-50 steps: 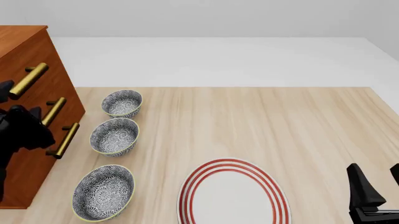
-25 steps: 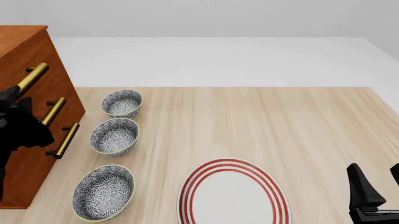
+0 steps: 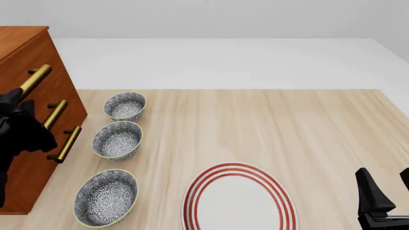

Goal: Open the top drawer of the cabinet.

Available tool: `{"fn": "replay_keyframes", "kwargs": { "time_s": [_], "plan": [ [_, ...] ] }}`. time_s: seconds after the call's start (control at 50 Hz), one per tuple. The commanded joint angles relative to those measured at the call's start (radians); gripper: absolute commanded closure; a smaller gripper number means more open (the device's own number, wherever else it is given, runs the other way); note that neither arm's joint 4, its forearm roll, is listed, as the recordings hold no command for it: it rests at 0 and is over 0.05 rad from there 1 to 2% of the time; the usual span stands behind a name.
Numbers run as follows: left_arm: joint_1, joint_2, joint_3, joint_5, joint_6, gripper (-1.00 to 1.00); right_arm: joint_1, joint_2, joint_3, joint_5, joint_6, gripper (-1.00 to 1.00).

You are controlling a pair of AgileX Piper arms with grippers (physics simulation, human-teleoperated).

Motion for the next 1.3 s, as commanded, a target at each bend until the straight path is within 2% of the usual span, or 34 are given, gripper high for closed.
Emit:
{"fn": "replay_keyframes", "kwargs": {
  "time_s": [0.02, 1.3],
  "plan": [
    [-0.035, 0.014, 0.003, 0.017, 0.008, 1.00, 0.000, 0.000, 0.000, 0.000, 0.000, -1.00],
    [-0.122, -0.045, 0.020, 0.037, 0.036, 1.00, 0.000, 0.000, 0.000, 0.000, 0.000, -1.00]
  ]
}}
